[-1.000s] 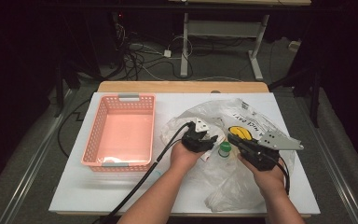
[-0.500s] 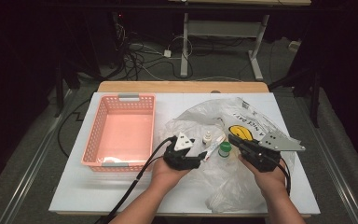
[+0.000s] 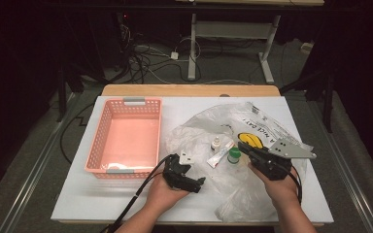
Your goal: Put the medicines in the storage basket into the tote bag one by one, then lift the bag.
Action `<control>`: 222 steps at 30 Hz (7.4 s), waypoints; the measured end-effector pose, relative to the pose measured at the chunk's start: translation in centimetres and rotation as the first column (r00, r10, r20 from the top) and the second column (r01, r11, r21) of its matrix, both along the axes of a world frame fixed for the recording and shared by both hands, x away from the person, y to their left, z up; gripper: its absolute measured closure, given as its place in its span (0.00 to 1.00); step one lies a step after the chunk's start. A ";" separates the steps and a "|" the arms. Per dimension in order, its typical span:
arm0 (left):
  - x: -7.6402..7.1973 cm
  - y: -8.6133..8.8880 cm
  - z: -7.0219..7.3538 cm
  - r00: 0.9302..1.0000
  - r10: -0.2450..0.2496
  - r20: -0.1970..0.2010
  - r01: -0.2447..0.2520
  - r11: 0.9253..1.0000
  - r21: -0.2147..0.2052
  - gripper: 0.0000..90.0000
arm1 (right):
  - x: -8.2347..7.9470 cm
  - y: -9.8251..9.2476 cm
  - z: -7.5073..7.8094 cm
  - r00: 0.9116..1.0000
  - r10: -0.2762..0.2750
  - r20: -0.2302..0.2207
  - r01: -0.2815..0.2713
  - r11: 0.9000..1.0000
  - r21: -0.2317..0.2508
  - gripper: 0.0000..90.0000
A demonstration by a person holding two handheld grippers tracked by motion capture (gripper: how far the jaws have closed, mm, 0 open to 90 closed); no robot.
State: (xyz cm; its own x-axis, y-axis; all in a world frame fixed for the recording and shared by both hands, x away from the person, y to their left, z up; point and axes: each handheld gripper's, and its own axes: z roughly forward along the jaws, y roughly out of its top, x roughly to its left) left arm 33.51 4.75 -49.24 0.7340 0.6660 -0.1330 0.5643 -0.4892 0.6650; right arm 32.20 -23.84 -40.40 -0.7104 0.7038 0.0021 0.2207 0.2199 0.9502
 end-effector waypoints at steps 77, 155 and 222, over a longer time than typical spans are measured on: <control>-2.0 -1.0 0.0 0.994 -0.103 0.047 0.104 0.995 -0.015 0.98 | -1.7 -1.7 -0.8 0.998 -0.051 -0.022 0.051 0.999 -0.017 1.00; -5.6 2.3 2.4 0.958 0.162 0.235 -0.157 0.987 -0.040 0.10 | 2.3 1.4 2.1 0.991 -0.065 0.114 0.055 0.995 0.088 1.00; -2.7 4.3 9.5 0.924 0.144 0.354 -0.021 0.944 -0.328 0.41 | 7.9 -2.9 3.0 0.956 -0.286 0.067 0.284 0.958 0.037 1.00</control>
